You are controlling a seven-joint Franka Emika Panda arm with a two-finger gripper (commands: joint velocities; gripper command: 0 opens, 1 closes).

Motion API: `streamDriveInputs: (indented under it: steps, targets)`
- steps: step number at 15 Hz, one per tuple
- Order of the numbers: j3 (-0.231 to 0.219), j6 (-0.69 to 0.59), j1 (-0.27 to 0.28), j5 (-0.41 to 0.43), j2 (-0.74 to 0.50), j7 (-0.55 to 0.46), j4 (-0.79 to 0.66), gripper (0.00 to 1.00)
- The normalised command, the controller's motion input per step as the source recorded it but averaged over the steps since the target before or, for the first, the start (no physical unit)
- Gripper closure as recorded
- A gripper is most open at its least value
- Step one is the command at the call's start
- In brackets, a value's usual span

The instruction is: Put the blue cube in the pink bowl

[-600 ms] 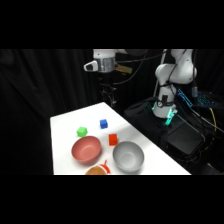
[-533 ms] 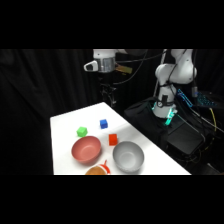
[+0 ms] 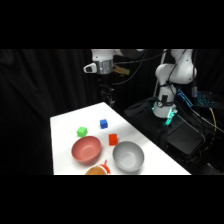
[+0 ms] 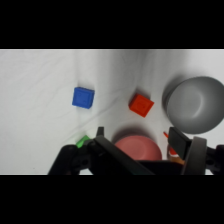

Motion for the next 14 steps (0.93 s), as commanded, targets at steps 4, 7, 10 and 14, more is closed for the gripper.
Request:
streamDriveInputs:
  steps: [4,7,10,14]
  targets:
    - [-0.108,0.22,-0.124,0.105,-0.07,-0.23,-0.12,0.0]
    - [-0.105,0.25,-0.115,0.166,-0.04,-0.27,-0.12,0.0]
    - [-0.083,0.31,-0.091,0.215,0.0,-0.28,-0.13,0.0]
    - [-0.041,0.36,-0.058,0.228,0.07,-0.27,-0.14,0.0]
